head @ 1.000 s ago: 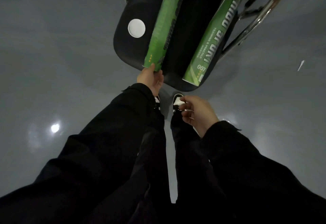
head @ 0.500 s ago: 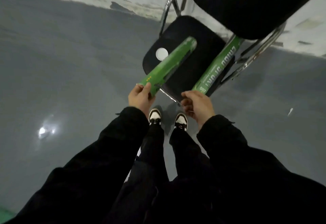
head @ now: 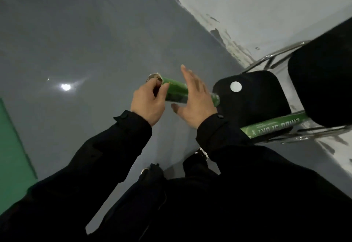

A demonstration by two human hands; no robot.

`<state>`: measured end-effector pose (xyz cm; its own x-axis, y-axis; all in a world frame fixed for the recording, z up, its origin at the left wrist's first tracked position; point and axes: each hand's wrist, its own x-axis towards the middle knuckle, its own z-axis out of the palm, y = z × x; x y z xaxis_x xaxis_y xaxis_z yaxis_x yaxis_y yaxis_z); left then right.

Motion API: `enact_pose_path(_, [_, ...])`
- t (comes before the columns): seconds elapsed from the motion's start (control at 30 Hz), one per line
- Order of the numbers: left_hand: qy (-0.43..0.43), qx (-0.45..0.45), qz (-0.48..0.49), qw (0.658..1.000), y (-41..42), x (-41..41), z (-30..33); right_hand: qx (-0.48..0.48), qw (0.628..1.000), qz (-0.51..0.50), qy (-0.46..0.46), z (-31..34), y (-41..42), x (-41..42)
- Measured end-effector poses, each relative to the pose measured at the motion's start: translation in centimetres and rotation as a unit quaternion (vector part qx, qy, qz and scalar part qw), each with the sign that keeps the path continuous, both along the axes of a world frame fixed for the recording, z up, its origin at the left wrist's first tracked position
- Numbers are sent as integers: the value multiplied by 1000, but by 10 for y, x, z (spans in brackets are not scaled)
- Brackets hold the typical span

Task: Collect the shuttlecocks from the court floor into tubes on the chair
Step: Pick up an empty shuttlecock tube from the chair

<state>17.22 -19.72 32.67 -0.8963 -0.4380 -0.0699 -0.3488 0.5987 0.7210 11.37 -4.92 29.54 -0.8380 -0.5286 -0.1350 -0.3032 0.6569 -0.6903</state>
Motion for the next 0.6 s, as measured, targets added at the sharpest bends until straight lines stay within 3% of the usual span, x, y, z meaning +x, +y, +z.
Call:
enact_pose_path(0.2, [41, -58, -17, 997, -56, 110, 24, -46, 993, 104, 12, 10, -88, 87])
enact_pose_path(0.33, [139, 17, 135, 981, -108, 198, 29, -87, 990, 107, -38, 15, -151, 153])
enact_pose_path(0.5, [203, 168, 408, 874, -169, 318, 19, -95, 973, 203, -49, 26, -237, 235])
enact_pose_path(0.6, [151, 324, 535, 766, -198, 384, 0, -95, 954, 281, -42, 31, -288, 287])
